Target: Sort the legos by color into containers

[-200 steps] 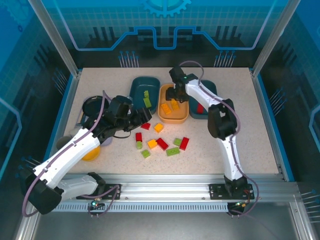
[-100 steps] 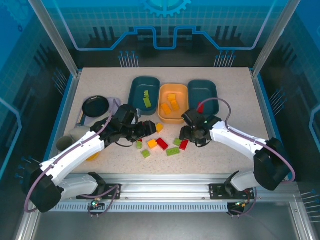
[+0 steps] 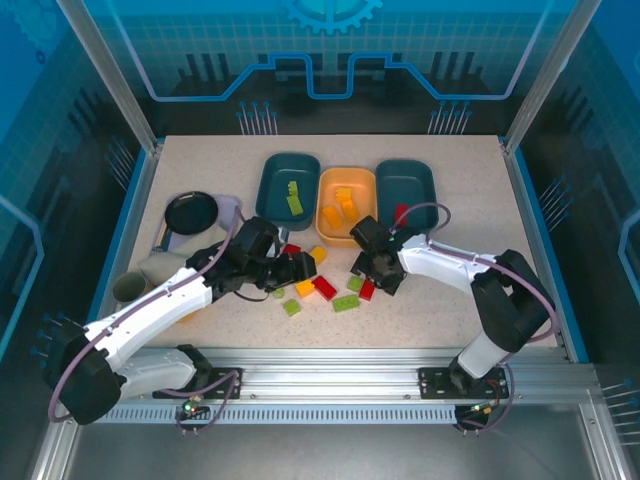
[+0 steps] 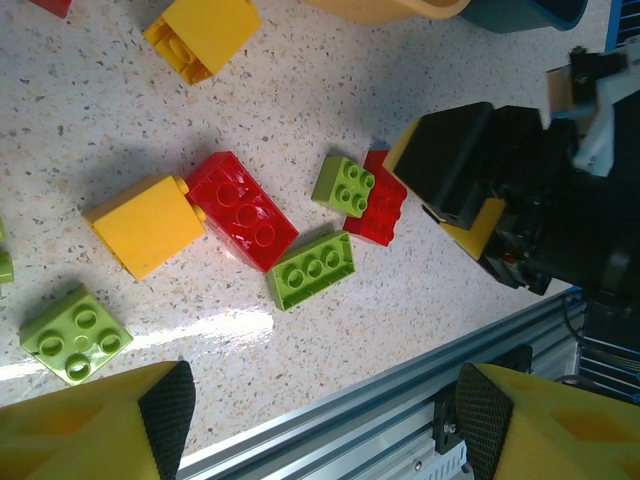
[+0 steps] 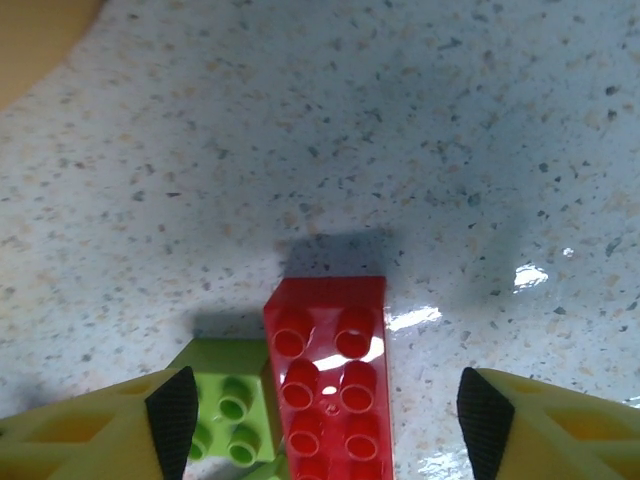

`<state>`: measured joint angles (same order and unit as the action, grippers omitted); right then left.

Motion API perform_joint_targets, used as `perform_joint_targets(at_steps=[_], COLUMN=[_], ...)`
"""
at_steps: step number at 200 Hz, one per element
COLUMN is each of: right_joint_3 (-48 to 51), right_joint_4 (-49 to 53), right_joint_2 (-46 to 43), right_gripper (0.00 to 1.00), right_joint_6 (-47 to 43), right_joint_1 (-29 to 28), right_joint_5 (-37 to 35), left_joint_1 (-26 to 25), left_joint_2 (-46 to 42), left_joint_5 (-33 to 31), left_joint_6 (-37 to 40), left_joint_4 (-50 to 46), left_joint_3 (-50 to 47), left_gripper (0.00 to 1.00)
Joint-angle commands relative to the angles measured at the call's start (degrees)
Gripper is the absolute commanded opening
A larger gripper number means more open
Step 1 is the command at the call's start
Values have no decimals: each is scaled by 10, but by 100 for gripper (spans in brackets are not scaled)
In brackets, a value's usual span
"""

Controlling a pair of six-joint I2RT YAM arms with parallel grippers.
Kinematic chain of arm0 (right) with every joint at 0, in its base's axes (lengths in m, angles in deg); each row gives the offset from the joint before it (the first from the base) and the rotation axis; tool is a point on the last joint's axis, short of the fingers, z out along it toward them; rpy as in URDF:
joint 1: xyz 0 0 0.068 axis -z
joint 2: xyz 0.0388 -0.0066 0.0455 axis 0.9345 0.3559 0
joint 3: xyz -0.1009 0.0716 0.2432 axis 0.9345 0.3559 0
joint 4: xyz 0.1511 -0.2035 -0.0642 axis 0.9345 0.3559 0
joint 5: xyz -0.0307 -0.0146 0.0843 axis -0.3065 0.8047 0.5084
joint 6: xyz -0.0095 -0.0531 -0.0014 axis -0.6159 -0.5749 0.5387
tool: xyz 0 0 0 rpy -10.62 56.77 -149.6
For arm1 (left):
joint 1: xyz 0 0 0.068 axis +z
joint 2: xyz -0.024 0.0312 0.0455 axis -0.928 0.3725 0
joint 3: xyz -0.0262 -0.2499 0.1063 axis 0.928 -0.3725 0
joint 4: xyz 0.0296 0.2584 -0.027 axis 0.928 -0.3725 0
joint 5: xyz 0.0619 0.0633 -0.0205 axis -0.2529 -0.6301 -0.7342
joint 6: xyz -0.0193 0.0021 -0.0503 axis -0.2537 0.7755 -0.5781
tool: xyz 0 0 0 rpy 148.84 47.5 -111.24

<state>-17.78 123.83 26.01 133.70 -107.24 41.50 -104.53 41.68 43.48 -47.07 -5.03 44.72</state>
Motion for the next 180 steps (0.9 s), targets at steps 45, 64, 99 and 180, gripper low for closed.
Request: perform_joint_targets(at_steps=[45,64,99,180], right_joint_3=[2,1,-10,-193], right_joint_4=[-10,-10,14,61], right_joint_2=[51,60,39,-17], right_gripper=[55,46,28,24], right_joint_6=[47,46,22,-368], right_joint_1=[6,7,11,170], right_joint_5=[12,10,-6,-127], left_joint_1=[-4,-5,-7,-4], left_joint_2=[-28,-28,-18,112], left_joint_5=[-3,-3,-4,1], left_joint_6=[-3,-4,-6,-19], left_joint_4=[4,5,14,68], left_joint_3=[-17,-17,-10,159], left_gripper=[73,73,73,73])
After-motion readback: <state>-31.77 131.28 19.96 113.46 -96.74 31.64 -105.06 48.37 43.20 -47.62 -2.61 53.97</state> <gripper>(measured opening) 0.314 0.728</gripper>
